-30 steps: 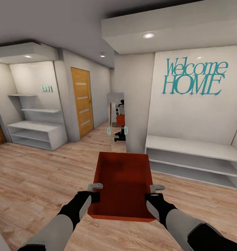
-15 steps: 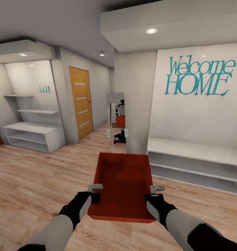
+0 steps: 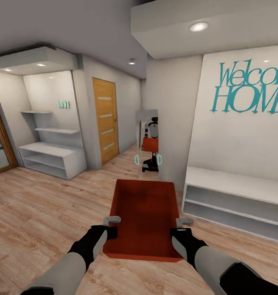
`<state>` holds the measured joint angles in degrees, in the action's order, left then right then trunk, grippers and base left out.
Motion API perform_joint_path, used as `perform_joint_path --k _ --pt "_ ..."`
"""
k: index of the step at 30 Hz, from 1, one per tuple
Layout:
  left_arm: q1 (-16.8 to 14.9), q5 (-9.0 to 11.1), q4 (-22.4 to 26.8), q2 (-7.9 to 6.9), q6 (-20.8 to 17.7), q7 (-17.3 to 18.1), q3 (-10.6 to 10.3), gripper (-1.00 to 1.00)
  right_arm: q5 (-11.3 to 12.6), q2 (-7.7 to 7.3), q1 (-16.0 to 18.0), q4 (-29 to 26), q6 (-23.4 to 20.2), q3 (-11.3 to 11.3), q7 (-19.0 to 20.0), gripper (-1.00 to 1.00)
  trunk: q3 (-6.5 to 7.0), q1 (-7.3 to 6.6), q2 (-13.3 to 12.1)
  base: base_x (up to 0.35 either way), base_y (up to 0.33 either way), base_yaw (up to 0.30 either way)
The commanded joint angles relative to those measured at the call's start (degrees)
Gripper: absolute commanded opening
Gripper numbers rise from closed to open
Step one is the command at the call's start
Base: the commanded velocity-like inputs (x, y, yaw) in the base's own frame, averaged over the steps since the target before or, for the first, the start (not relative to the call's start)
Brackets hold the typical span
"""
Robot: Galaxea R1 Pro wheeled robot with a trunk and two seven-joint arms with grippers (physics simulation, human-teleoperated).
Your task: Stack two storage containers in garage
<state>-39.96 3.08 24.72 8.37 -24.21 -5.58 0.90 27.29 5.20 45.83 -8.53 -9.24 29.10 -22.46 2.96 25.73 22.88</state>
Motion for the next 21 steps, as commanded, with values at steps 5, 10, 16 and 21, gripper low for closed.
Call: perform_joint_path --k 5,10,16,21 --pt "0.05 0.58 -0.11 0.07 -0.31 -0.57 -0.46 -1.0 -1.63 -0.02 0.05 -1.13 -0.55 -0.89 -0.48 -1.0 -0.02 0.05 0.04 0.322 0.0 0.215" --pt "0.05 0.6 -0.11 0.07 -0.31 -0.54 -0.46 -1.0 -1.63 -0.02 0.05 -1.13 -0.54 -0.89 -0.45 -1.0 -0.02 0.05 0.04 0.322 0.0 0.034" --pt "0.05 0.61 -0.11 0.07 -0.31 -0.49 -0.46 -1.0 -1.63 -0.02 0.05 -1.13 -0.52 -0.89 -0.46 -1.0 -0.02 0.05 0.04 0.322 0.0 0.002" --pt "0.05 0.61 -0.11 0.07 -0.31 -0.51 -0.46 -1.0 -1.63 -0.02 0.05 -1.13 -0.52 -0.89 -0.43 -1.0 -0.02 0.05 0.04 0.322 0.0 0.0"
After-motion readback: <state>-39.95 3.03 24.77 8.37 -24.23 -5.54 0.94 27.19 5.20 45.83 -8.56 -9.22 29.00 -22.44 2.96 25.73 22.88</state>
